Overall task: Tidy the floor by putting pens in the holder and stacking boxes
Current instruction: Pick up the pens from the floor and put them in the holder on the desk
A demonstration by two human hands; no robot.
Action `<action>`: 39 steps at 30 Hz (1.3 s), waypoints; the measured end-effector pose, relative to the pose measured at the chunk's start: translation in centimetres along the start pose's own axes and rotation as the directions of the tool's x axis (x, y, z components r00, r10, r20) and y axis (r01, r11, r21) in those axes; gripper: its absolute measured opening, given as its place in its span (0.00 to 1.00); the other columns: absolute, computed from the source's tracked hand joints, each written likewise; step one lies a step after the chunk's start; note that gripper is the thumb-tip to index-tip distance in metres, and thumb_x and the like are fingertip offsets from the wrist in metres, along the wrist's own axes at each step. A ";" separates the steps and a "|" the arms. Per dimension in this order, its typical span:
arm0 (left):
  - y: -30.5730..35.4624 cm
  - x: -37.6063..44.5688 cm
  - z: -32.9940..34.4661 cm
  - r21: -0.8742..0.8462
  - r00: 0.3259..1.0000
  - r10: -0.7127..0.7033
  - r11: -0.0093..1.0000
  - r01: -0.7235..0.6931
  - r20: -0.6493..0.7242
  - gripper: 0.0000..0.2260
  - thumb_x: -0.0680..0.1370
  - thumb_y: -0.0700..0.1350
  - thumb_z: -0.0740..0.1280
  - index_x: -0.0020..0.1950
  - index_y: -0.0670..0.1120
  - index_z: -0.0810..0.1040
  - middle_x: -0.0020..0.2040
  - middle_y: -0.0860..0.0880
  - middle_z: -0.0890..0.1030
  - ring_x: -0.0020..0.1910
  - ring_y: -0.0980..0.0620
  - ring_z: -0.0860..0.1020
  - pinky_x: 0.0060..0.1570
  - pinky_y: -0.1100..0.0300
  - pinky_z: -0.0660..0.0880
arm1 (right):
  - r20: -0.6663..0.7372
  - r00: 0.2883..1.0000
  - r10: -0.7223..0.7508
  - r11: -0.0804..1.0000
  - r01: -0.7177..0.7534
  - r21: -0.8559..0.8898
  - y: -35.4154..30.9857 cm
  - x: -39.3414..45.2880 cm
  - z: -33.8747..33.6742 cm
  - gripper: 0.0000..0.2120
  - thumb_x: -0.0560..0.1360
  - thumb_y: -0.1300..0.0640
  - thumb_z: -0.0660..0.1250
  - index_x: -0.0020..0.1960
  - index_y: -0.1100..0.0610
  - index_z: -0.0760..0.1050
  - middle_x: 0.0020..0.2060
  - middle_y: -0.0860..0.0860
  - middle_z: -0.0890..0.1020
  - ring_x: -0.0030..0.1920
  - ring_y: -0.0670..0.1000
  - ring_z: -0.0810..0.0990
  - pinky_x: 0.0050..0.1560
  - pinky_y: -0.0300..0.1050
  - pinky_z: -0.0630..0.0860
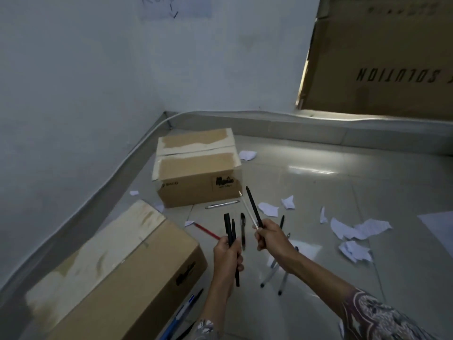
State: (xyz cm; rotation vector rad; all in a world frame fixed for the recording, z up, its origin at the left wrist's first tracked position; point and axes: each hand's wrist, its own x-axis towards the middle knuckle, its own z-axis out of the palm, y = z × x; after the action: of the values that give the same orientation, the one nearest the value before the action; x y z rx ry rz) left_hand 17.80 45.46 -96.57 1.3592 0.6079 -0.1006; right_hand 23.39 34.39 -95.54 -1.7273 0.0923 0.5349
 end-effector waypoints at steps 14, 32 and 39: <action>29.3 -18.0 11.7 -0.088 0.994 0.034 0.996 -0.024 0.105 0.09 0.72 0.36 0.71 0.41 0.41 0.70 0.23 0.52 0.67 0.20 0.56 0.64 0.21 0.64 0.64 | 0.030 0.993 0.112 0.956 -0.116 0.270 -26.2 -19.3 -12.0 0.11 0.78 0.67 0.52 0.44 0.61 0.72 0.27 0.52 0.68 0.25 0.46 0.65 0.29 0.40 0.65; 56.5 -35.8 26.9 0.040 0.789 0.056 0.994 -0.101 0.612 0.06 0.71 0.34 0.70 0.39 0.40 0.74 0.23 0.50 0.67 0.20 0.56 0.63 0.20 0.66 0.61 | -0.161 0.987 -0.025 0.994 0.042 0.100 -53.0 -40.0 -28.5 0.07 0.77 0.59 0.61 0.46 0.60 0.76 0.37 0.53 0.78 0.39 0.49 0.77 0.42 0.43 0.74; 61.3 -35.9 32.4 0.069 0.651 0.058 0.984 -0.167 0.757 0.04 0.72 0.34 0.69 0.43 0.37 0.75 0.27 0.48 0.67 0.21 0.56 0.64 0.22 0.66 0.59 | -0.461 0.868 -0.183 0.965 0.249 0.086 -58.2 -40.4 -34.3 0.10 0.73 0.61 0.66 0.53 0.58 0.79 0.43 0.52 0.83 0.45 0.48 0.79 0.40 0.34 0.73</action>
State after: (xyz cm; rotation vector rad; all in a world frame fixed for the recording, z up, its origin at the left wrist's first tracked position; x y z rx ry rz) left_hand 23.97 19.57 -23.19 1.3310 -0.2063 -0.5907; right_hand 18.01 6.45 -22.13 -1.6643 0.2571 -0.0484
